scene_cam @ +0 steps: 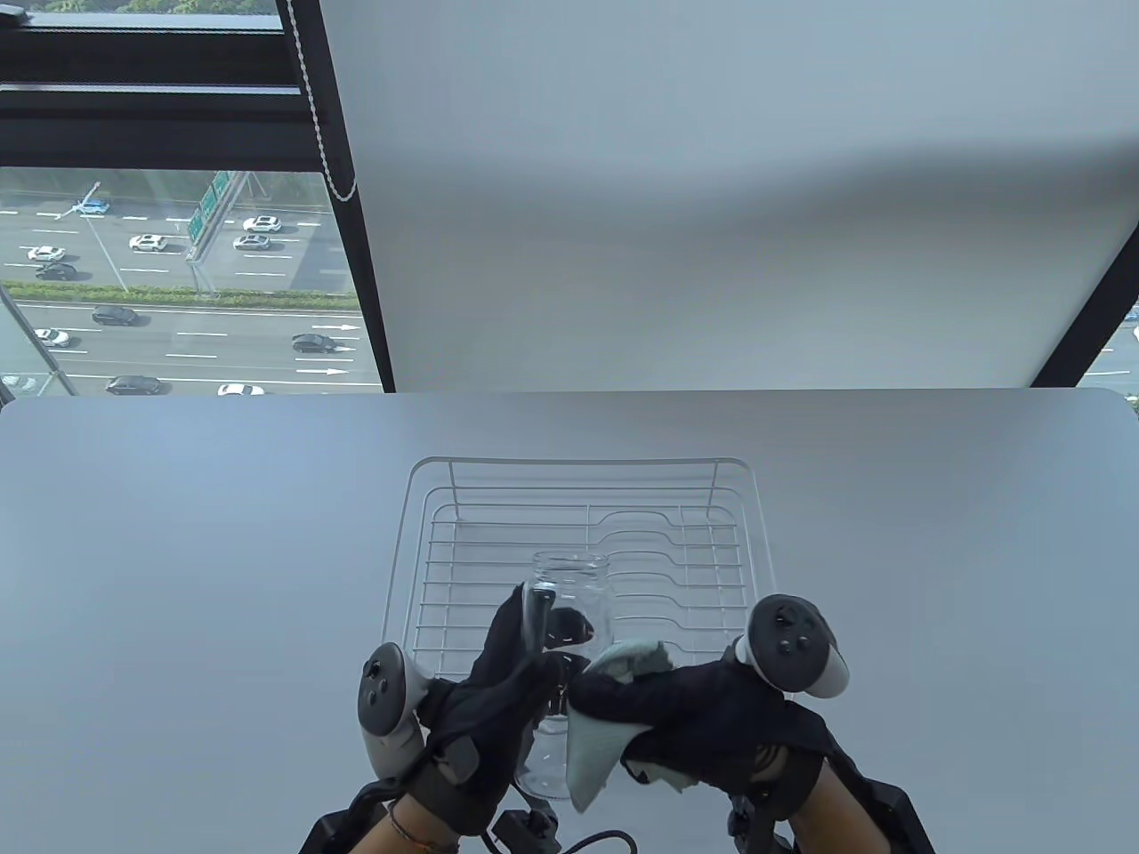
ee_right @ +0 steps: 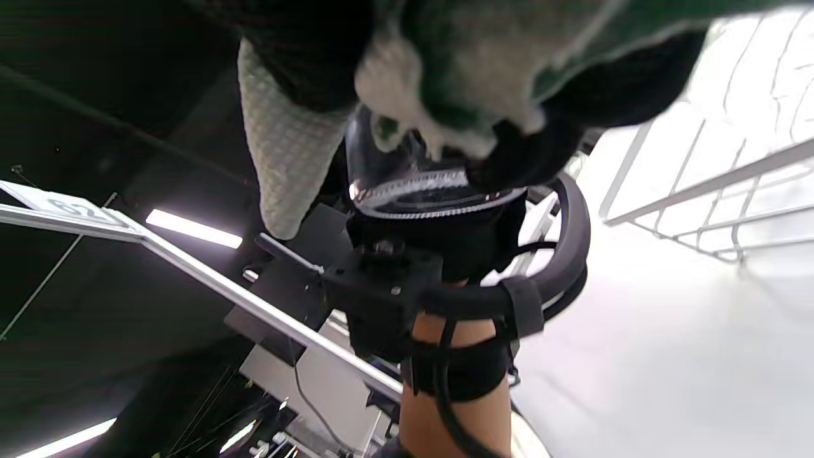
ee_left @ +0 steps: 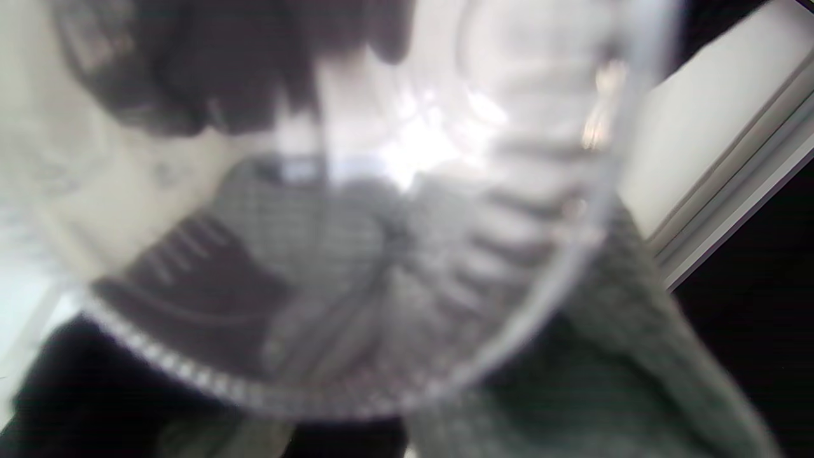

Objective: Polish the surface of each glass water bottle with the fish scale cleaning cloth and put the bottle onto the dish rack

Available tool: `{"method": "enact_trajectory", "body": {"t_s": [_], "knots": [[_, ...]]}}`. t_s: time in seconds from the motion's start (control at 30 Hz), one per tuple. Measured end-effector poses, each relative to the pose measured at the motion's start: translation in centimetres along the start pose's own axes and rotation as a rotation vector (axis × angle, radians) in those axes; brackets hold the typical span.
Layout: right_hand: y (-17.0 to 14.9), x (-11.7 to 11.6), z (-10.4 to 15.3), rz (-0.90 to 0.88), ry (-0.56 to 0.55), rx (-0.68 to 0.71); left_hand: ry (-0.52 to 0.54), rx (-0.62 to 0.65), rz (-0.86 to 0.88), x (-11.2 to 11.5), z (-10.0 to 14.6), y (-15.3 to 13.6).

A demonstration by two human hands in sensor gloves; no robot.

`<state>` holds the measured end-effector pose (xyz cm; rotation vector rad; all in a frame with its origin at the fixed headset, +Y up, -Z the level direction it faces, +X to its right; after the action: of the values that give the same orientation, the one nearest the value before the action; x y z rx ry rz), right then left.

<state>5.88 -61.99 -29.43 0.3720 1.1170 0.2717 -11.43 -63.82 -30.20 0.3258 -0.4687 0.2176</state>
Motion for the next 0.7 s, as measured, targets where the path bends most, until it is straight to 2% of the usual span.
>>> {"method": "enact_trajectory", "body": {"t_s": [0.07, 0.1, 0.13, 0.2, 0.23, 0.3, 0.33, 0.37, 0.4, 0.5, 0.53, 0.6, 0.63, 0.7], "knots": [[0.2, 0.5, 0.0, 0.002, -0.043, 0.032, -0.012, 0.003, -0.003, 0.2, 0.0, 0.0], [0.3, 1.2, 0.4, 0.021, -0.112, 0.034, -0.017, -0.001, 0.007, 0.3, 0.0, 0.0], [0.5, 1.8, 0.9, 0.041, -0.211, 0.051, -0.031, -0.006, 0.005, 0.4, 0.0, 0.1], [1.0, 3.4, 2.3, 0.111, -0.525, 0.059, -0.107, -0.015, 0.000, 1.1, -0.1, 0.1], [1.2, 3.4, 2.4, 0.141, -0.549, 0.063, -0.111, -0.013, -0.006, 1.3, -0.1, 0.0], [1.3, 2.7, 1.8, 0.166, -0.392, 0.056, -0.043, -0.001, 0.002, 1.0, 0.0, -0.1], [1.3, 2.0, 1.3, 0.122, -0.281, 0.055, -0.031, -0.002, 0.016, 0.8, 0.0, -0.1], [0.9, 0.9, 0.7, 0.074, -0.090, 0.009, -0.036, 0.016, 0.014, 0.6, 0.0, 0.1], [0.6, 0.3, 0.5, 0.046, -0.015, -0.005, -0.025, 0.025, 0.003, 0.5, 0.0, 0.2], [0.7, 1.4, 0.7, 0.049, -0.137, 0.038, -0.034, 0.016, -0.004, 0.7, 0.1, 0.3], [0.9, 2.3, 1.3, 0.072, -0.263, 0.060, -0.044, 0.011, -0.007, 0.7, 0.0, 0.3], [1.0, 3.5, 2.3, 0.114, -0.497, 0.070, -0.133, -0.009, 0.002, 1.3, -0.1, 0.1], [1.1, 3.5, 2.4, 0.120, -0.519, 0.071, -0.150, -0.007, 0.012, 1.5, -0.1, 0.0], [1.2, 2.9, 2.0, 0.125, -0.385, 0.069, -0.097, 0.012, 0.037, 1.3, -0.1, 0.0]]}}
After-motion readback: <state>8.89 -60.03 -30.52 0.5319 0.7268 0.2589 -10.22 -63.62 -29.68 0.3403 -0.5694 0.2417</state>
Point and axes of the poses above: the tracker on the back of each hand, its own y axis roughly to the thumb side, its own z axis roughly from the fingertips to the wrist, x = y × z, the point moved 4 cm from there along -z, roughly from the wrist to the fingertips, and after that the axes turned 1 degree about -z, right-handed, at the moved point
